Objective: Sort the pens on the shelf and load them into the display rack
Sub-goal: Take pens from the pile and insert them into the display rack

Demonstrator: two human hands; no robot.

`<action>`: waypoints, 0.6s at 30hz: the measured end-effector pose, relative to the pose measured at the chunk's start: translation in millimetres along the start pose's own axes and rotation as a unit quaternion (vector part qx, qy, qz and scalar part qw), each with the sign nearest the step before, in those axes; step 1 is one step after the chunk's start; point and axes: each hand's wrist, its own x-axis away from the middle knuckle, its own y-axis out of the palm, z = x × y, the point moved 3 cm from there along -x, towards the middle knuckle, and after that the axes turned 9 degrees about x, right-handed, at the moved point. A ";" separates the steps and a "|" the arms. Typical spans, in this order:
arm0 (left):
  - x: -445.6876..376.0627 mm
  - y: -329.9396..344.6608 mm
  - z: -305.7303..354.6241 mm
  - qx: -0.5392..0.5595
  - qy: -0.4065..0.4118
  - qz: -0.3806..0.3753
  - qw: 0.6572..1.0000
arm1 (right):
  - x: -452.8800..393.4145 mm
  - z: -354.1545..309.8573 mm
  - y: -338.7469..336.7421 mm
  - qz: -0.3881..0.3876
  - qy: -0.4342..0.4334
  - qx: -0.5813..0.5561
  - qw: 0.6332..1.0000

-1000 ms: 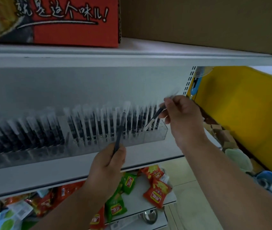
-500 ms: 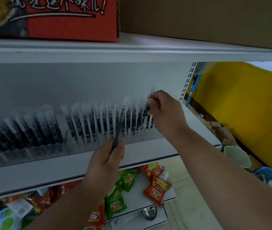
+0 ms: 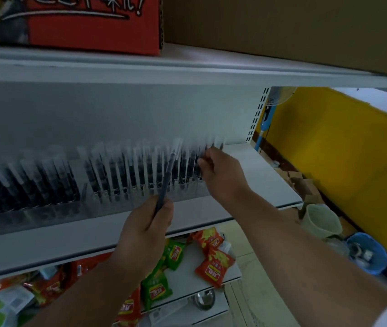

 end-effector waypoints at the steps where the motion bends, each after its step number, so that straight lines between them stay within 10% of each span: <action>1: 0.4 -0.1 -0.1 -0.002 -0.002 0.001 1.000 | 1.0 0.3 1.2 0.002 0.009 0.006 1.000; 8: -5.0 3.6 3.6 0.010 -0.013 -0.001 1.000 | 15.2 -18.7 -23.8 0.004 0.095 -0.125 0.988; 13: -6.5 20.6 7.2 -0.081 0.002 -0.045 0.996 | 27.2 -36.9 -30.6 -0.112 0.077 -0.381 0.914; 18: -15.9 17.1 8.4 -0.260 0.052 -0.050 0.963 | 19.2 -20.2 -48.9 -0.002 0.086 -0.374 0.924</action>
